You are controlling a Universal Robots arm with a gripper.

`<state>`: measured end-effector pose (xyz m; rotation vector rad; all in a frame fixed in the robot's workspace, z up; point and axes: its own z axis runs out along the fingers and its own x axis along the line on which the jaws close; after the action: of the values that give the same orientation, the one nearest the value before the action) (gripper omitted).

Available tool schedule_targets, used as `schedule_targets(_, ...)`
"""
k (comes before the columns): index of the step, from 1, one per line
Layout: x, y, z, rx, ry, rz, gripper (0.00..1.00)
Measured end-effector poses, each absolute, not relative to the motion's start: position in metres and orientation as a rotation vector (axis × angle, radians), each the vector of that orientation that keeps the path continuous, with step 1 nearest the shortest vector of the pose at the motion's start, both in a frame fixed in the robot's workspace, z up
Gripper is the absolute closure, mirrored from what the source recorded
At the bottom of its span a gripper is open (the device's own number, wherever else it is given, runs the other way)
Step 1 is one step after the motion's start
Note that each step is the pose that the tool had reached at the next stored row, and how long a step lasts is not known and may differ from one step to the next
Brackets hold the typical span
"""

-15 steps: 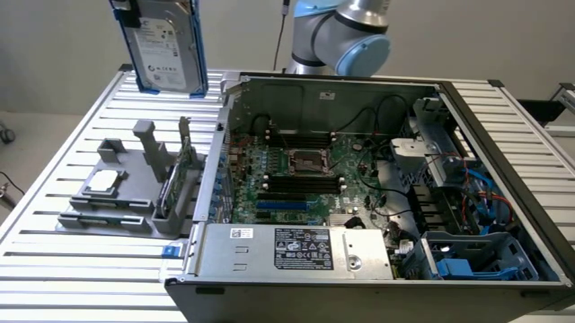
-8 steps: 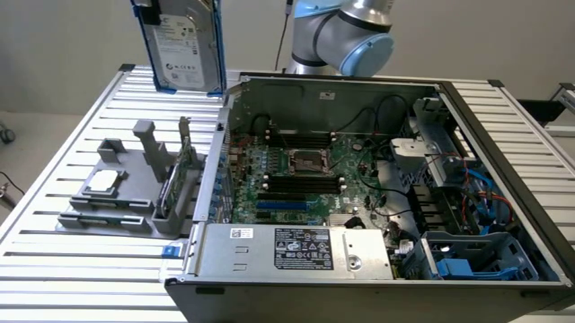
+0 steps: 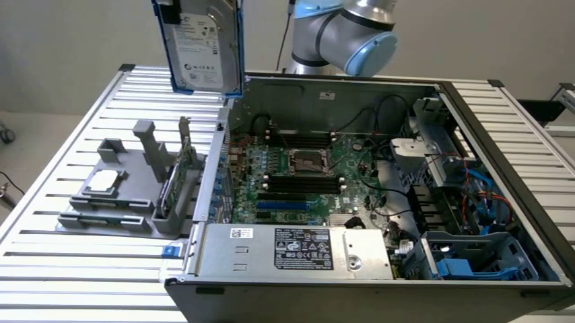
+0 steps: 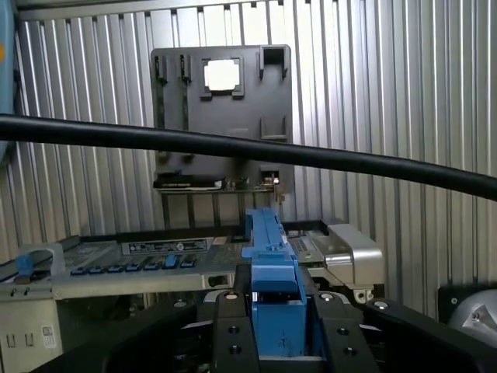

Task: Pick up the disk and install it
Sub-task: 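Pick up the disk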

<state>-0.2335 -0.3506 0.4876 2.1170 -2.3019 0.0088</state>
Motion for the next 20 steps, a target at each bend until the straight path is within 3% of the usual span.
schedule_targets(20,-0.165,-0.387,0.497,2.125,-2.311,-0.012,0.67)
